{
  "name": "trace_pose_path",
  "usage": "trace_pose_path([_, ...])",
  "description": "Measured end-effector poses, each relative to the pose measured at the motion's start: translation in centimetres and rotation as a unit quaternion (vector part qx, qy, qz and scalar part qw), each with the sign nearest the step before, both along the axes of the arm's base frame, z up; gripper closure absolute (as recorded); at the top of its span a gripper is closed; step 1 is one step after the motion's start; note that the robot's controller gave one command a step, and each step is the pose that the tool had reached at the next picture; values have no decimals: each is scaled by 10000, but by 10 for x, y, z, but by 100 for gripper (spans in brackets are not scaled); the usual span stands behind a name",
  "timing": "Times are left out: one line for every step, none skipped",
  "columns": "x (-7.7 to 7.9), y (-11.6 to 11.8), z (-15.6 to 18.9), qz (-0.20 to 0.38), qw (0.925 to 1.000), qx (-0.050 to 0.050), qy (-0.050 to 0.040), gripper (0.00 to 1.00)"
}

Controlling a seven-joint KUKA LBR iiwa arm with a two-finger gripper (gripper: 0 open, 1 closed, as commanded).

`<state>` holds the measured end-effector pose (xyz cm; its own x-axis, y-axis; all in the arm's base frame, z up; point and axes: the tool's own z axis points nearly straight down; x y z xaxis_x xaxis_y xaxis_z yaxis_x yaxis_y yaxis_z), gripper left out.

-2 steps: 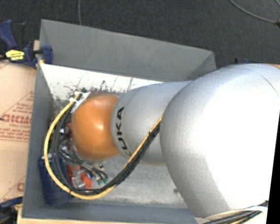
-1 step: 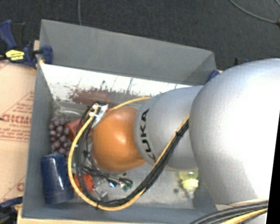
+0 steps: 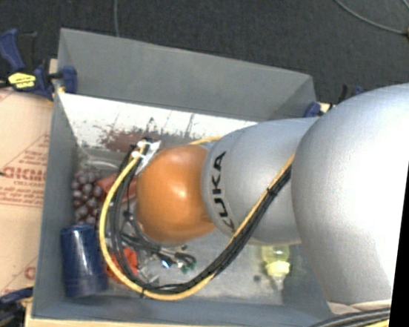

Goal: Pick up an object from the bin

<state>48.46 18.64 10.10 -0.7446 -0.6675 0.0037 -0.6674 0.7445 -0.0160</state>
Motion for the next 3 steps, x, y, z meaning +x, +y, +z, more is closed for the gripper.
trace_pose_path([11, 42, 0, 922, 9957, -10, -36, 0])
trace_pose_path([5, 42, 15, 816, 9967, -20, 47, 0])
trace_pose_path([80, 29, 8, 2224, 9750, -16, 20, 0])
